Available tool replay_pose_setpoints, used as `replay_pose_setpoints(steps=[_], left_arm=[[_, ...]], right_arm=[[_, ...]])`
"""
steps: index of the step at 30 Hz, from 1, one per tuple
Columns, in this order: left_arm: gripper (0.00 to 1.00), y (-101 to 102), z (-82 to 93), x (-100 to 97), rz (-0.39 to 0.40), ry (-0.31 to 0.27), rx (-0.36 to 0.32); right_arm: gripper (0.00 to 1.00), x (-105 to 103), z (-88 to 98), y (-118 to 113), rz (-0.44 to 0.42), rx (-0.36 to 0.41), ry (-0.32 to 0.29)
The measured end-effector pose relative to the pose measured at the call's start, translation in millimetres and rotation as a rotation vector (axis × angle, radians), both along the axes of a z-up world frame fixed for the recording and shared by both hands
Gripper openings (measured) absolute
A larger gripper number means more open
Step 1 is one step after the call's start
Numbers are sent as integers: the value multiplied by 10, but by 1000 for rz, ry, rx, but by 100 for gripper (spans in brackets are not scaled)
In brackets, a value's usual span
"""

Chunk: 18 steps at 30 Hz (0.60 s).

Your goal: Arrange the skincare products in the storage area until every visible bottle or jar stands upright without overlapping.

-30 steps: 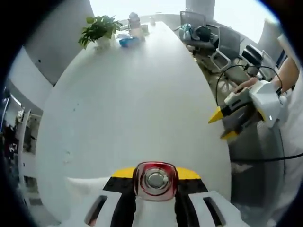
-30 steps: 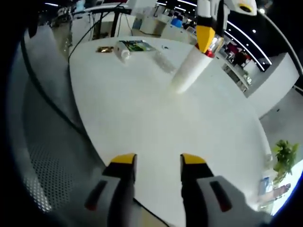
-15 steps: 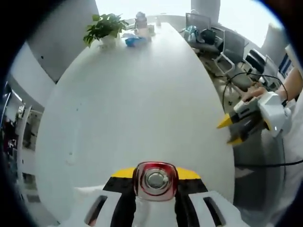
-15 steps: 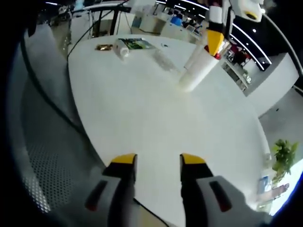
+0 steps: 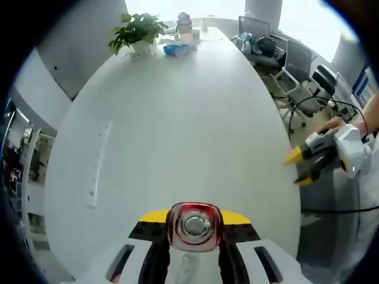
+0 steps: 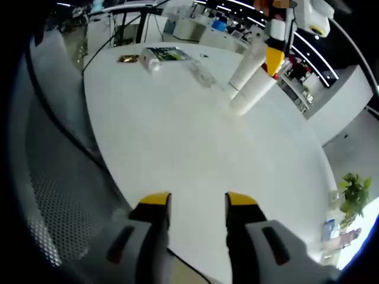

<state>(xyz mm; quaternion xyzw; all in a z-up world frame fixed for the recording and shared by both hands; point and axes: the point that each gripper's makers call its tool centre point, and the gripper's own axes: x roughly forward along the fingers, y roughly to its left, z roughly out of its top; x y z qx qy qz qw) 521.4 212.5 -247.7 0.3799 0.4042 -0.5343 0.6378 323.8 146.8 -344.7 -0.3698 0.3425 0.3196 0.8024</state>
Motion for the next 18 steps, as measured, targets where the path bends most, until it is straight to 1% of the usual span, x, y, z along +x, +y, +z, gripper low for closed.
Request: replay_pose_setpoints(steps=[5,10,11,18], left_arm=[[30,-6,-3,122,1,-6,4],[30,14,-5,216,12,-9,10],[30,16,0,261,22,-11,4],[30,36,-31,339,30,-6,10]], right_arm=[[37,3,0,-12,-3,-3,0],[37,4,-4,-19,-2,-6,1],[37,2,-6,-20,-3,-6,3],[37,-7,-17,-16,3,-10,9]])
